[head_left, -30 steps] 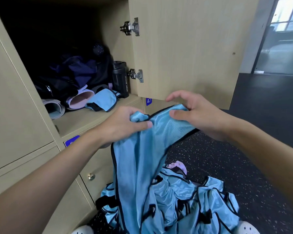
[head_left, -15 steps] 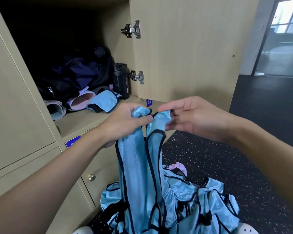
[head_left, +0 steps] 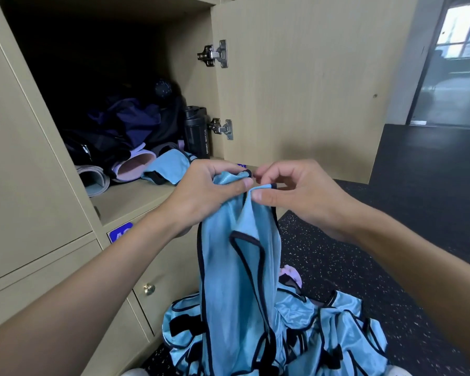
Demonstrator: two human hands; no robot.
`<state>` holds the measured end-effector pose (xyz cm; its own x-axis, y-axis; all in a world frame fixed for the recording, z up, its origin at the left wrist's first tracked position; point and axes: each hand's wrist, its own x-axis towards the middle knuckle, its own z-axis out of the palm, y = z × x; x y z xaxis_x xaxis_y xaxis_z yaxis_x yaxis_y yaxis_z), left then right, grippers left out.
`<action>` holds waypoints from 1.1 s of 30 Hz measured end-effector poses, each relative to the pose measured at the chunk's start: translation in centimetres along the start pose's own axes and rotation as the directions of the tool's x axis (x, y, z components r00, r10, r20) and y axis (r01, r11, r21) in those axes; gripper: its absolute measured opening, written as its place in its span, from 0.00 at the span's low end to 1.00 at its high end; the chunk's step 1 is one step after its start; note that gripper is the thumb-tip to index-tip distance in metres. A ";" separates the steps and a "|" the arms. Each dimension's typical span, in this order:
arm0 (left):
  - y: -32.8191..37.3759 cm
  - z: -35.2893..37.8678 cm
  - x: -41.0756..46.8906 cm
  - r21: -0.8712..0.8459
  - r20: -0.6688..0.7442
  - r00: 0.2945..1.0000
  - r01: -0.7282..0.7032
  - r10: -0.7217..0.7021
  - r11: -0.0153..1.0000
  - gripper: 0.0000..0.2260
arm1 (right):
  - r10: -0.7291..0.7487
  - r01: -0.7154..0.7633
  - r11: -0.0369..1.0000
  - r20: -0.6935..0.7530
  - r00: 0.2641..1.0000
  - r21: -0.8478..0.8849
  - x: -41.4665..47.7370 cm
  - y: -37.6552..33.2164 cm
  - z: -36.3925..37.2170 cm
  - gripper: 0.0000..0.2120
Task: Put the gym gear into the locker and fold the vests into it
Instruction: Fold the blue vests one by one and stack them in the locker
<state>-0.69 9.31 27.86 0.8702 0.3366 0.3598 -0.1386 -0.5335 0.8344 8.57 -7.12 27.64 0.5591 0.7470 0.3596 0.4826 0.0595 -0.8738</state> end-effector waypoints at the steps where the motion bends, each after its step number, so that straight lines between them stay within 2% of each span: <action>1: 0.2 0.1 -0.1 -0.017 -0.022 1.000 -0.006 0.006 1.000 0.07 | 0.001 -0.001 1.000 -0.014 1.000 0.022 0.1 0.2 0.2 0.07; 5: 0.8 -0.2 -0.1 -0.127 -0.059 0.998 0.026 -0.034 0.992 0.12 | 0.000 0.005 0.995 -0.051 0.999 0.098 0.3 0.1 0.5 0.07; 9: 1.4 -0.6 0.0 -0.213 0.033 0.999 0.047 -0.040 0.976 0.09 | 0.002 -0.001 0.988 -0.003 1.000 0.152 0.3 0.1 0.7 0.06; 12: 2.0 -1.1 0.1 -0.237 0.036 0.999 -0.004 0.013 0.971 0.08 | 0.004 0.003 0.988 -0.045 0.999 0.153 0.5 -0.1 0.7 0.06; 16: 2.8 -2.0 0.3 -0.114 -0.038 0.996 -0.086 0.082 0.990 0.07 | 0.000 0.029 0.987 -0.180 0.984 0.156 1.3 -1.0 0.4 0.06; 19: 3.9 -2.6 0.4 -0.046 0.011 0.997 -0.082 0.082 0.996 0.04 | -0.032 0.075 0.988 -0.294 0.955 0.135 2.0 -1.6 -0.1 0.08; 22: 4.7 -2.5 0.2 0.143 0.056 0.991 -0.125 0.118 0.982 0.19 | -0.048 0.094 0.989 -0.351 0.935 0.115 2.5 -2.0 -0.3 0.09; 25: 4.8 -1.6 0.0 0.346 0.020 0.993 -0.119 0.120 0.931 0.25 | -0.048 0.089 0.991 -0.366 0.929 0.097 2.8 -2.1 -0.1 0.09; 29: 5.0 -0.8 0.0 0.417 -0.037 0.994 -0.078 0.103 0.906 0.19 | -0.064 0.091 0.994 -0.352 0.934 0.061 2.9 -2.1 0.0 0.09; 33: 5.6 -1.5 0.1 0.337 -0.024 0.997 -0.060 0.073 0.939 0.07 | -0.074 0.104 0.992 -0.352 0.933 0.067 2.7 -1.9 -0.6 0.10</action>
<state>-2.11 7.51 33.14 0.8460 0.3157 0.4296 -0.0233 -0.7832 0.6213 9.55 -5.58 30.43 0.7234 0.4594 0.5155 0.4916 0.1815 -0.8517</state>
